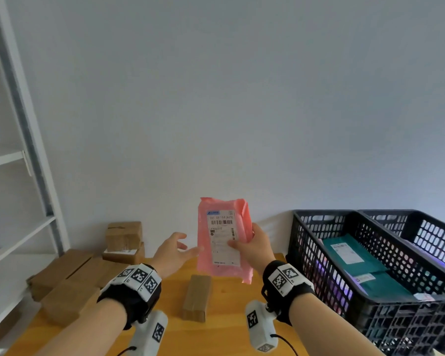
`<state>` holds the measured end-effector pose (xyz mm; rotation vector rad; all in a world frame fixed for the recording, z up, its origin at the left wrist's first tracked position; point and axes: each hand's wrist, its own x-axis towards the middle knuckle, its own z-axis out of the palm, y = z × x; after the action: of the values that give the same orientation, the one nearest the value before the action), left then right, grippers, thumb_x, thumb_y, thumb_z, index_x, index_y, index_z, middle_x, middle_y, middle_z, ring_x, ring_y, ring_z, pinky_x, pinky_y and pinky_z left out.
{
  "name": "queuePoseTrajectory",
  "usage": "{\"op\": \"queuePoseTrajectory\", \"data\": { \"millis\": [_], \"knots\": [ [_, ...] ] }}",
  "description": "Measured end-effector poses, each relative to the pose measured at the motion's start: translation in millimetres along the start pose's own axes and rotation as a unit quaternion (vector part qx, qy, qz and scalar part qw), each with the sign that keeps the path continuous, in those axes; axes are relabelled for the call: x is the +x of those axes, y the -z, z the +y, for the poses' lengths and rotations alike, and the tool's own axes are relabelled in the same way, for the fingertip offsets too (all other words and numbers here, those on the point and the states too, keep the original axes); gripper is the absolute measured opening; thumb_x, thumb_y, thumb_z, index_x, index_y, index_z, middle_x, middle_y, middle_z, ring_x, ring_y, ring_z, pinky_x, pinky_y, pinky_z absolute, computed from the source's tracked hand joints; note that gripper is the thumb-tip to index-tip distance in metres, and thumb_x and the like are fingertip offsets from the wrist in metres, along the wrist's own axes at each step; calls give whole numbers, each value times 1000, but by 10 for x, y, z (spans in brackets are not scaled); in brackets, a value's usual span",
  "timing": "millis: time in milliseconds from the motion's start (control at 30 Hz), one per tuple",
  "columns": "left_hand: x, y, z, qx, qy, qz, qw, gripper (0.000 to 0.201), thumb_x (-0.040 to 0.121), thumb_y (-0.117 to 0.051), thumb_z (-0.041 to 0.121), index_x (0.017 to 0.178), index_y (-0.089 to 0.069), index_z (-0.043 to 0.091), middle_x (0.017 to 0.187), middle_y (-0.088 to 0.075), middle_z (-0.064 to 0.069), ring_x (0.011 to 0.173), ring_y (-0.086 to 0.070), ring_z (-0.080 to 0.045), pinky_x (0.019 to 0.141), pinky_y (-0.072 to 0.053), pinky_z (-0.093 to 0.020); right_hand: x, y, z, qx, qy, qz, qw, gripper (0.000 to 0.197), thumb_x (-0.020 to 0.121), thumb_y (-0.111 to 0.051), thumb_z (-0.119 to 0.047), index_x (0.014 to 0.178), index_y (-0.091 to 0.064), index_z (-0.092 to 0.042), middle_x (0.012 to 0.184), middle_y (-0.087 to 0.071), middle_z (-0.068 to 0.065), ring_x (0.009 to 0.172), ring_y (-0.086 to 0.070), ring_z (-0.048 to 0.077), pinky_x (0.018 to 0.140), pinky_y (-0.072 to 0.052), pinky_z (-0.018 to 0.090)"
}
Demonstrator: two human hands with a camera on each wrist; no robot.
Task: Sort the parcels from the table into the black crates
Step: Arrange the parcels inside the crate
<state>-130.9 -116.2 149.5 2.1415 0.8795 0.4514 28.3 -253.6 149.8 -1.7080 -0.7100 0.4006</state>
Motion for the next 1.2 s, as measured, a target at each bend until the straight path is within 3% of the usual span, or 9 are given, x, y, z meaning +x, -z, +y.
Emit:
{"op": "queuePoseTrajectory", "data": {
  "millis": [67, 133, 300, 433, 567, 800, 967, 1067, 1200],
  "knots": [
    [31, -29, 64, -15, 2, -23, 1000, 72, 84, -64, 47, 141, -34, 16, 130, -55, -4, 100, -51, -10, 64, -36, -11, 50, 45, -17, 23, -2, 8, 1000, 38, 75, -77, -9, 104, -54, -17, 101, -65, -2, 93, -65, 17, 67, -57, 25],
    [86, -54, 94, -57, -3, -44, 997, 71, 84, -67, 40, 142, -33, 15, 132, -54, -6, 102, -52, -11, 65, -39, -10, 95, 77, -44, 55, -7, 9, 998, 39, 74, -78, -9, 105, -55, -15, 101, -67, 0, 90, -67, 18, 68, -58, 28],
    [184, -100, 183, -172, -43, -59, 983, 49, 78, -74, 25, 122, -52, 18, 116, -65, -2, 101, -64, -14, 87, -55, -32, 192, 133, -149, 113, -5, -27, 993, 46, 72, -81, -11, 110, -57, -13, 103, -70, 4, 88, -70, 21, 74, -60, 39],
    [161, -39, 280, -211, -51, -50, 975, 37, 80, -72, 16, 114, -58, 20, 106, -69, 1, 90, -68, -13, 67, -55, -19, 287, 161, -219, 127, 4, -63, 990, 48, 72, -81, -10, 113, -56, -12, 106, -70, 7, 90, -71, 24, 77, -59, 45],
    [165, 25, 308, -237, -42, -11, 970, 32, 78, -72, 4, 105, -62, 17, 98, -71, -5, 84, -71, -19, 68, -58, -24, 352, 124, -275, 125, 16, -79, 989, 50, 72, -81, -12, 115, -55, -11, 109, -69, 8, 93, -70, 24, 79, -59, 45],
    [86, 151, 241, -241, -47, 27, 969, 28, 79, -71, 4, 103, -63, 17, 98, -71, -3, 85, -70, -15, 70, -57, -23, 329, -12, -352, 125, 30, -102, 986, 61, 73, -80, -9, 125, -48, -12, 110, -68, 6, 97, -68, 23, 81, -58, 42],
    [24, 258, 164, -229, -49, 75, 969, 31, 82, -70, 4, 108, -62, 19, 100, -70, 3, 90, -68, -11, 77, -56, -23, 268, -64, -328, 86, 57, -108, 989, 76, 75, -76, -3, 137, -37, -24, 114, -63, 7, 103, -64, 22, 87, -56, 44],
    [-21, 310, 161, -228, -52, 91, 968, 29, 82, -69, 3, 105, -63, 20, 100, -70, 3, 92, -67, -12, 83, -55, -27, 222, -87, -350, 72, 74, -106, 989, 73, 79, -71, 1, 137, -38, -28, 112, -63, 8, 100, -65, 21, 85, -57, 42],
    [-62, 347, 144, -225, -49, 93, 969, 29, 82, -68, 3, 108, -63, 17, 103, -69, 2, 93, -67, -12, 79, -54, -23, 162, -151, -402, 67, 88, -100, 989, 68, 81, -66, 5, 136, -41, -26, 108, -65, 8, 99, -65, 19, 82, -58, 38]
  ]
}}
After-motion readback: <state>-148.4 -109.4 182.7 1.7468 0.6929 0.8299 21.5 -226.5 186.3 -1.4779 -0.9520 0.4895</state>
